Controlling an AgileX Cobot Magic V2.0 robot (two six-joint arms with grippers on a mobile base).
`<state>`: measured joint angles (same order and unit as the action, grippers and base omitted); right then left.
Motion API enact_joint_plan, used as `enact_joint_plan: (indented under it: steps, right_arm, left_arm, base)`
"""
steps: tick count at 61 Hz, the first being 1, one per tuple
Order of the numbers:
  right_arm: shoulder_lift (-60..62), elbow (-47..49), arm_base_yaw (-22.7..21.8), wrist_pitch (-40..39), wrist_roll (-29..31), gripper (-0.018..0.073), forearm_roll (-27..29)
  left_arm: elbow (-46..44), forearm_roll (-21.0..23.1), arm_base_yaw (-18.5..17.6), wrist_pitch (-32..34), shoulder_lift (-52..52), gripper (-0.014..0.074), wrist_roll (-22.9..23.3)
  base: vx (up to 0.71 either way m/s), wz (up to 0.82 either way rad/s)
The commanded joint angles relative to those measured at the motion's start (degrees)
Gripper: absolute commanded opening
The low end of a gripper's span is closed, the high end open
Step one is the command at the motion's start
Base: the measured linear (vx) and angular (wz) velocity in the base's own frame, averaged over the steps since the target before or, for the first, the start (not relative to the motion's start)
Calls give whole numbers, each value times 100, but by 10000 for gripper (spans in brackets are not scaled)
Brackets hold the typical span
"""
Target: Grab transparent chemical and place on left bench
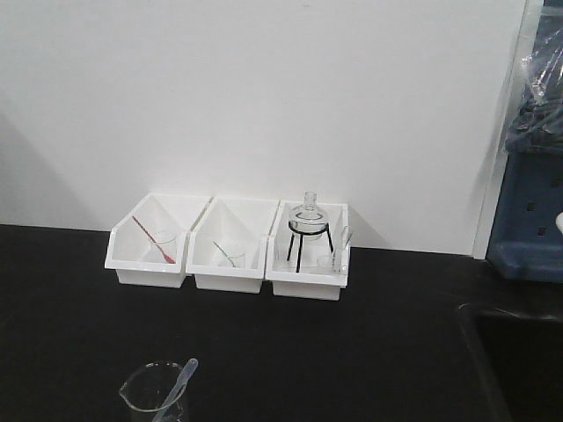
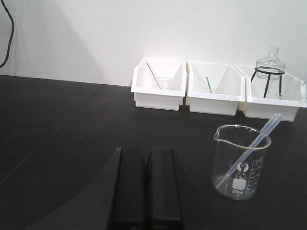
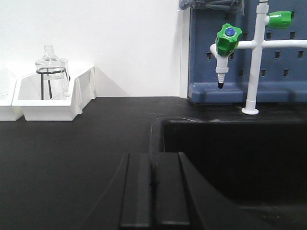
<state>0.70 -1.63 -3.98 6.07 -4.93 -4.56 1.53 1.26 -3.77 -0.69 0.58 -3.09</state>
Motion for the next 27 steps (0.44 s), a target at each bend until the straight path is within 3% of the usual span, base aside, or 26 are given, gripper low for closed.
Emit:
enact_joint_plan:
  steps: [1, 27]
  right_arm:
    - [31, -8, -28, -511, 44, -7, -9]
    - [31, -8, -28, -511, 44, -7, -9]
  left_arm:
    - [93, 4, -10, 449, 110, -3, 45]
    - [93, 4, -10, 449, 110, -3, 45]
  base:
    - [0, 0]
    - [0, 0]
